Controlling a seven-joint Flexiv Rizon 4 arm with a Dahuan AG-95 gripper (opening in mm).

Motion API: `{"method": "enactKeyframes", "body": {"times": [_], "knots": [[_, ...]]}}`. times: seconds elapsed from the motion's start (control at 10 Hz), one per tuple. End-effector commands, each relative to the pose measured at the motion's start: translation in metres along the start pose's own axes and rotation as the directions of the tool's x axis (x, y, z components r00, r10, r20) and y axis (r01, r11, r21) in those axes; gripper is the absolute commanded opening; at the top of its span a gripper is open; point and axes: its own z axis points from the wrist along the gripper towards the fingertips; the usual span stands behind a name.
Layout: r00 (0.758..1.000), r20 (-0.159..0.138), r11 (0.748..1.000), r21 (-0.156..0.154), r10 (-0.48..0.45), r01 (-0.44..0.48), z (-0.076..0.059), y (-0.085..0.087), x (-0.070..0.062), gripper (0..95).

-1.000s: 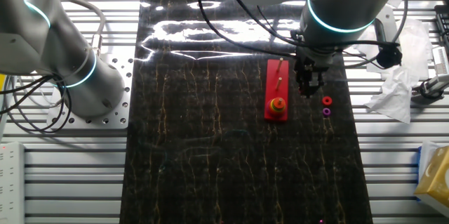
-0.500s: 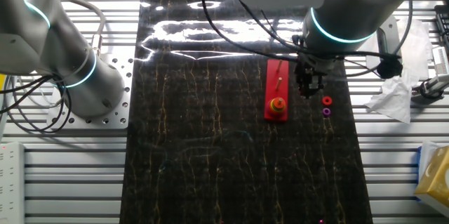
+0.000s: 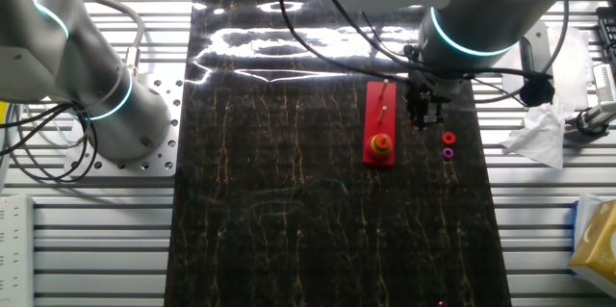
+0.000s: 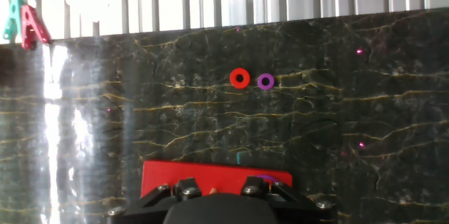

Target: Take out one Hanoi block and throw it aside

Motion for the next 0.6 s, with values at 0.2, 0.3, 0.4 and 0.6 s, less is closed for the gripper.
{"method": "enactKeyframes", "body": {"times": [0.2,0.3,0.4,0.6], "knots": [[1.000,0.004,1.000,0.002,-0.012,0.012,0.001,0.000,-0.002,57.0],[1.000,0.007,1.000,0.001,-0.016,0.016,0.002,0.000,-0.003,57.0],[1.000,0.012,1.000,0.001,-0.022,0.022,0.006,-0.001,-0.004,57.0],[1.000,0.017,1.000,0.006,-0.022,0.021,0.010,-0.002,-0.005,57.0]]}}
